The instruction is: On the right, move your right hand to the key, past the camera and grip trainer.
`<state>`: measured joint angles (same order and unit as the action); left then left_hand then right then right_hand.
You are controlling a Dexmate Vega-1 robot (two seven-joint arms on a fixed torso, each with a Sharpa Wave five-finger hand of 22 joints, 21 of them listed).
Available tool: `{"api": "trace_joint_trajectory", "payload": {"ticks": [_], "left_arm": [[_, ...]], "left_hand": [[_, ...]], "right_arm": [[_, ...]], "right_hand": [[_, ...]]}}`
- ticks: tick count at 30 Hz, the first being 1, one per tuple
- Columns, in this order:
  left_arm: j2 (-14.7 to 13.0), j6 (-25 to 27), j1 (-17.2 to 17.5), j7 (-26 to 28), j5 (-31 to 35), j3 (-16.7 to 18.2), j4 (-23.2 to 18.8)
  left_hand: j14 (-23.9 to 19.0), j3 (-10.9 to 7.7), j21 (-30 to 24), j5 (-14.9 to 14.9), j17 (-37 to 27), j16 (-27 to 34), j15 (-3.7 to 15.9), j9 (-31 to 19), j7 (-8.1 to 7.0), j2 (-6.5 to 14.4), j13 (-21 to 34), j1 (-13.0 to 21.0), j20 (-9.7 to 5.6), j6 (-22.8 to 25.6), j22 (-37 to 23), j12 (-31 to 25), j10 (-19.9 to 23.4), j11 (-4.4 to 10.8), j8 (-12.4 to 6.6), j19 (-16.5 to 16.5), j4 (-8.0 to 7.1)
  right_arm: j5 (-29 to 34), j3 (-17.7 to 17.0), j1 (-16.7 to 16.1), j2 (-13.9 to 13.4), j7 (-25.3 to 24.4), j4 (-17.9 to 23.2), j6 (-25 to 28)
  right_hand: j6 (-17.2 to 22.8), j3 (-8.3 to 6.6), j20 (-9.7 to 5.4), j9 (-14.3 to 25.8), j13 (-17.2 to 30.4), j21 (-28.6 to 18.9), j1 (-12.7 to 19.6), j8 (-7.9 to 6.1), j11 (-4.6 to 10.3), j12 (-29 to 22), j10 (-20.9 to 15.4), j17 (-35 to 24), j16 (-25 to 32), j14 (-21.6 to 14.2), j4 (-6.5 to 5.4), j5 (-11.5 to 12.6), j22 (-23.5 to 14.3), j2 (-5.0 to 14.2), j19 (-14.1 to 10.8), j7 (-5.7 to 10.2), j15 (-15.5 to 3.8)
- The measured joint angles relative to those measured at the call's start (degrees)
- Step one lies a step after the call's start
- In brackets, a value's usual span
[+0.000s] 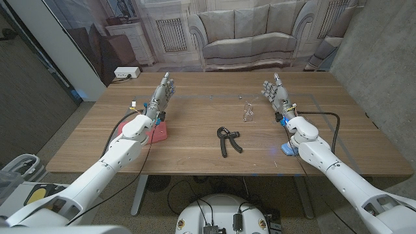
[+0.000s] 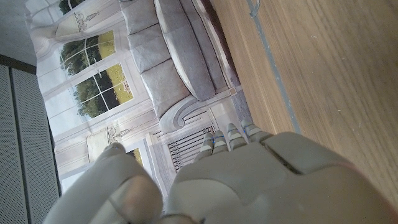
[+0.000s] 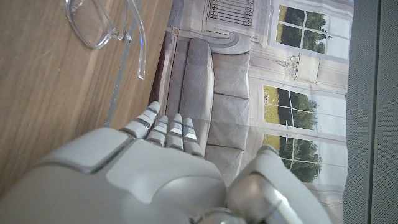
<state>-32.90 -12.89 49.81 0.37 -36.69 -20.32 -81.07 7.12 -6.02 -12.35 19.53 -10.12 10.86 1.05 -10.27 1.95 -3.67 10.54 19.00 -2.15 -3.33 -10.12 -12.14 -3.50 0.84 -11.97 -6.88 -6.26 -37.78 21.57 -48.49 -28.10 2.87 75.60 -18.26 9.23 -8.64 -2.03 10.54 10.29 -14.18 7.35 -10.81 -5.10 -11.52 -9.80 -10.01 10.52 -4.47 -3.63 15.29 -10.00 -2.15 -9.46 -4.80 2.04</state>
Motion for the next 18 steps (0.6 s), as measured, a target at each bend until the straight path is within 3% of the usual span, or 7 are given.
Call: {"api": "trace_joint_trajectory", "payload": {"ticks": [9,18], "left_arm": [[-0.13,-0.07,-0.33,-0.90,-0.13,0.11,0.20],[-1.04,-0.40,-0.59,-1.23,0.67,-0.03,-0.40]], "left_hand": [[-0.73,0.00,0.00,0.00,0.00,0.00,-0.47,0.00,-0.30,0.58,-0.01,0.58,0.31,0.96,0.00,0.00,0.64,0.01,0.00,0.30,0.00],[-2.24,-0.07,0.00,0.00,0.00,0.45,-1.01,0.01,0.40,1.27,-0.15,1.26,0.09,1.65,0.00,-0.45,2.25,-0.43,0.01,1.33,0.42]], "right_arm": [[0.31,-0.15,0.16,-0.01,0.29,-0.03,-0.98],[0.80,-0.52,-0.53,-0.44,-0.26,0.77,-1.89]], "right_hand": [[0.36,0.00,-0.03,0.00,0.00,0.00,0.23,-0.22,0.42,0.00,-0.42,0.00,0.00,-0.31,0.00,0.00,0.00,0.22,-0.02,0.24,-0.31],[0.82,-0.24,0.00,-0.01,-0.01,0.21,0.46,-0.47,0.93,0.00,-0.93,0.01,0.00,-0.62,0.24,0.00,0.01,0.45,-0.62,0.40,-0.62]]}}
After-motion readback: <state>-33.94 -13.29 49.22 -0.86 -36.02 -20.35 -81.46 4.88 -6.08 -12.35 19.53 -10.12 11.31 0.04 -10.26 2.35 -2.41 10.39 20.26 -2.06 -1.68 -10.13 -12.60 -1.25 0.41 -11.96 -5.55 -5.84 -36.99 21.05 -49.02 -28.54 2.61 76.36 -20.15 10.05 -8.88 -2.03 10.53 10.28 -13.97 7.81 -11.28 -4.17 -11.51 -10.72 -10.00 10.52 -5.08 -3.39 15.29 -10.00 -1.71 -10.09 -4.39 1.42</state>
